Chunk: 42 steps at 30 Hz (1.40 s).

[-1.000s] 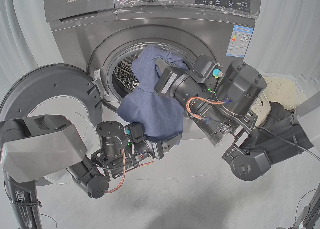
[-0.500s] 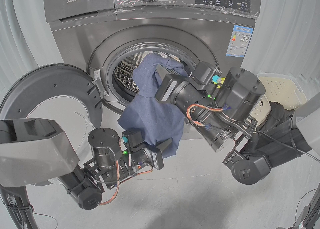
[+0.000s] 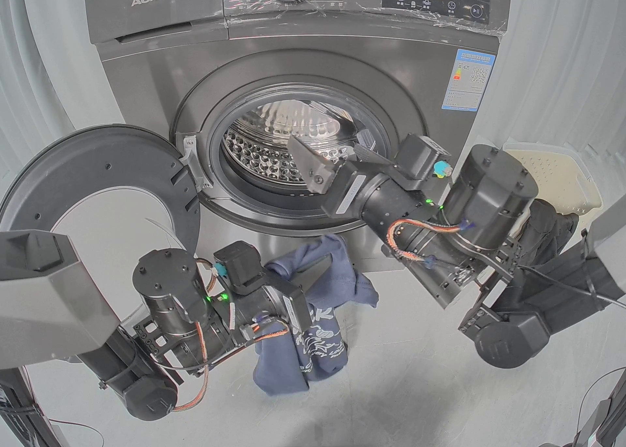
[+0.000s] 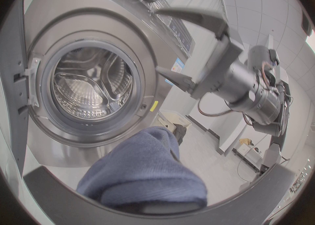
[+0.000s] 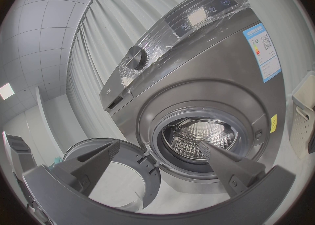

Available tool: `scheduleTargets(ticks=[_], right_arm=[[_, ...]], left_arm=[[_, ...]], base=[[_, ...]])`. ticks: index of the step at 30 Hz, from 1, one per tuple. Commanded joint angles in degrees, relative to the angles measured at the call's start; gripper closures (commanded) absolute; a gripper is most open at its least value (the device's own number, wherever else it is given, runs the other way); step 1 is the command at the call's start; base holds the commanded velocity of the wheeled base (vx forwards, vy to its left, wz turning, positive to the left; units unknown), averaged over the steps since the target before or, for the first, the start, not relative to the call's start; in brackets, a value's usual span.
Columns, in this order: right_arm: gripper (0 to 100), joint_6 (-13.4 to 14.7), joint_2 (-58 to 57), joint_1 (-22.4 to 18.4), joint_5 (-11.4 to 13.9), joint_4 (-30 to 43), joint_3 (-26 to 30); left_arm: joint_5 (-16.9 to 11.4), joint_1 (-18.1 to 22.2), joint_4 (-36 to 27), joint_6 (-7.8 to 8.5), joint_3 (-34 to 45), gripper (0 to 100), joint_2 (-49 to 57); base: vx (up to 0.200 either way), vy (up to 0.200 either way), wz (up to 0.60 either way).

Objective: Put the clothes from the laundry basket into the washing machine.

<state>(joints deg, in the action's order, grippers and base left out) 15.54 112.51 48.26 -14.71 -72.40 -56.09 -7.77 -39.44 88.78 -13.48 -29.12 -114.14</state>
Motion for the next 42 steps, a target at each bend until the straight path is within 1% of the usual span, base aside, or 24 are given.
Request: scheduleTargets(ticks=[1,3,5,7,8,9,10,11,14,16,19,25,27,28,30,32,35,38,39,42], right_arm=[[0,-0.07,-4.67,-2.03,0.04,0.77,3.71],[0,-0.51,-5.72,-3.44,0.12,0.94,5.64],[0,-1.57,-6.69,-5.46,0.56,0.94,8.28],[0,-1.66,-6.69,-5.64,0.56,0.94,8.45],[0,-3.33,-7.48,-9.06,1.88,0.86,12.58],[0,-3.85,-7.48,-10.21,2.59,0.77,14.25],[0,-4.03,-7.48,-10.56,2.76,0.77,14.78],[0,-5.26,-7.39,-12.23,3.55,0.42,17.33],[0,-7.11,-7.21,-13.9,4.96,-0.2,21.11],[0,-7.9,-7.21,-13.99,5.49,-0.2,22.6],[0,-7.98,-7.21,-14.07,5.49,0.42,23.92],[0,-9.21,-6.51,-14.78,5.75,0.77,29.63],[0,-9.21,-6.42,-14.78,5.84,0.77,30.25],[0,-9.48,-6.34,-14.42,6.1,0.77,31.92],[0,-9.57,-6.25,-13.99,6.72,0.68,32.71],[0,-10.27,-5.98,-13.19,8.39,0.15,33.94],[0,-10.71,-5.54,-11.0,9.44,-0.2,35.52],[0,-10.53,-5.54,-8.71,9.97,-0.2,36.05],[0,-10.53,-5.54,-8.71,9.97,-0.2,36.05],[0,-10.62,-5.02,-8.1,11.46,-0.29,35.52]], left_arm=[[0.56,1.47,-0.01,-0.23,-1.02,100,2.17],[0.56,1.47,-0.01,-0.49,-1.2,100,3.4],[0.73,1.56,-0.01,-1.19,-1.11,100,4.45],[0.73,1.56,-0.01,-1.28,-1.11,100,4.54],[0.65,1.47,-0.01,-1.9,-0.5,100,6.74],[0.65,1.47,-0.01,-1.9,-0.41,100,7.44],[0.65,1.47,-0.01,-1.9,-0.41,100,7.53],[0.47,1.47,-0.01,-1.9,-0.41,100,8.32],[0.29,1.47,-0.01,-1.9,-0.23,100,10.08],[0.21,1.38,-0.01,-1.99,-0.14,100,10.78],[0.38,0.76,-0.01,-1.99,-0.23,100,11.48],[0.56,0.76,-0.01,-1.9,-0.23,100,11.48],[0.56,0.76,-0.01,-1.9,-0.23,100,11.66],[0.56,0.76,-0.01,-1.81,-0.32,100,11.66],[0.65,0.76,-0.1,-1.9,-0.58,100,11.66],[0.65,0.76,-0.1,-1.9,-0.58,100,11.31],[0.56,0.76,-0.01,-1.9,-0.5,100,11.22],[0.65,0.76,-0.01,-1.81,-0.23,100,11.4],[0.65,0.76,-0.01,-1.81,-0.23,100,11.4],[0.65,0.68,-0.01,-1.81,-0.23,100,11.75]], base=[[0.0,0.0,0.0],[0.0,0.0,0.0],[0.0,0.0,0.0],[0.0,0.0,0.0],[0.0,0.0,0.0],[0.0,0.0,0.0],[0.0,0.0,0.0],[0.0,0.0,0.0],[0.0,0.0,0.0],[0.0,0.0,0.0],[0.0,0.0,0.0],[0.0,0.0,0.0],[0.0,0.0,0.0],[0.0,0.0,0.0],[0.0,0.0,0.0],[0.0,0.0,0.0],[0.0,0.0,0.0],[0.0,0.0,0.0],[0.0,0.0,0.0],[0.0,0.0,0.0]])
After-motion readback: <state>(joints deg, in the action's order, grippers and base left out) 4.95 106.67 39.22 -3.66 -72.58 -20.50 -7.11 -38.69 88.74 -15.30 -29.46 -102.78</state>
